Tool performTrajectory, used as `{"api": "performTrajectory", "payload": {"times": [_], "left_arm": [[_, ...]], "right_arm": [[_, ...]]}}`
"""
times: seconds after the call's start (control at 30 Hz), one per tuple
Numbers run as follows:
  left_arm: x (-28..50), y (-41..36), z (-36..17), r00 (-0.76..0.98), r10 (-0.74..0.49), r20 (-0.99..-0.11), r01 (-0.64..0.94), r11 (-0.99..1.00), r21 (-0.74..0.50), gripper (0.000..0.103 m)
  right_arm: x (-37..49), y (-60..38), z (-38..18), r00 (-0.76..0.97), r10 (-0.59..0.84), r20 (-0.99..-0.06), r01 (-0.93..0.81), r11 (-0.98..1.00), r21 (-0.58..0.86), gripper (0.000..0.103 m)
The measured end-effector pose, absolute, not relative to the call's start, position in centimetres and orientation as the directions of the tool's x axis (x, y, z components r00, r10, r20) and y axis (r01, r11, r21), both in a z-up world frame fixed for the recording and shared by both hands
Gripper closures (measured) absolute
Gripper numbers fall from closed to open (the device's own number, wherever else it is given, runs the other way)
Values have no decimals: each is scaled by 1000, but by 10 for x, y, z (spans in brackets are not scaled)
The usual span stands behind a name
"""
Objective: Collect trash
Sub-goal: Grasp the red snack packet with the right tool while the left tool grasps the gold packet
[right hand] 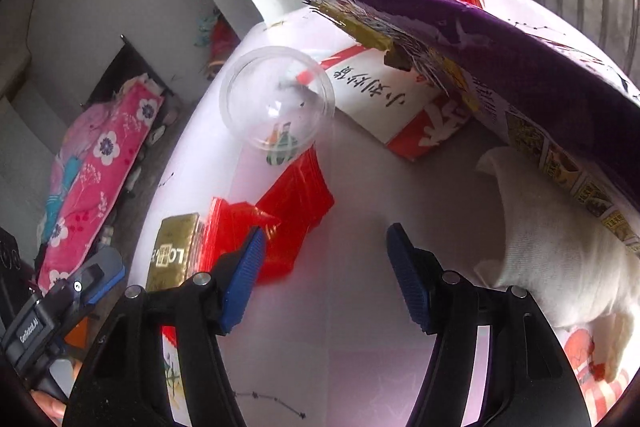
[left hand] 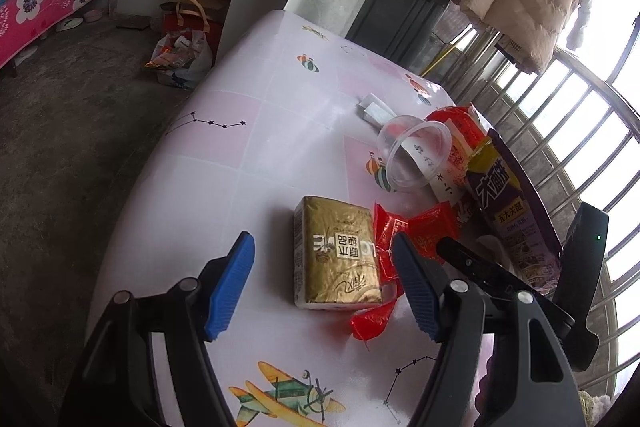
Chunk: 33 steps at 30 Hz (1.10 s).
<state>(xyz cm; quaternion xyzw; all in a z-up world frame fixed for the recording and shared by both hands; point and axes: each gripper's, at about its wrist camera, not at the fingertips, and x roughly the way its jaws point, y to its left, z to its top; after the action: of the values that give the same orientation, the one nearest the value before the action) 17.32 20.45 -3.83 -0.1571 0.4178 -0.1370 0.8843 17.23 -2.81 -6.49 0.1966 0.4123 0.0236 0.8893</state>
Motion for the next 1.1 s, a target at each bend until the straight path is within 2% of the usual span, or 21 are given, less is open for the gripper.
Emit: {"api": "performTrajectory", "payload": {"times": [0.1,0.2,0.33,0.43,0.7,0.77,0.83,1.1], "left_arm": [[182,195,-45,596,-380,-708,132,915,-381,34],[188,187,-52,580,-368,-727,139,924,-357,34],[190,181,-58,569,-360,-740,142,929,-342,34],[190,177,-61,568,-335,-752,138,939,-314,34],[189,172,-66,582,-274,-765,135,961,-241,37],[189,174,-66,579,-287,-763,132,957,-259,45],[188,176,-65,579,-291,-762,121,955,-272,49],[173,195,-54,606,-262,-751,59,956,-286,51]], "right_arm": [[174,-27,-66,680,186,-710,127,923,364,43],[175,-26,-68,688,182,-703,126,924,362,59],[179,-25,-72,675,201,-710,116,921,372,85],[175,-21,-69,677,205,-707,98,926,363,95],[158,-27,-66,667,198,-719,81,939,334,99],[156,-29,-65,662,204,-721,77,939,336,100],[153,-31,-63,657,213,-723,69,938,339,100],[140,-31,-60,643,252,-723,23,937,347,101]]}}
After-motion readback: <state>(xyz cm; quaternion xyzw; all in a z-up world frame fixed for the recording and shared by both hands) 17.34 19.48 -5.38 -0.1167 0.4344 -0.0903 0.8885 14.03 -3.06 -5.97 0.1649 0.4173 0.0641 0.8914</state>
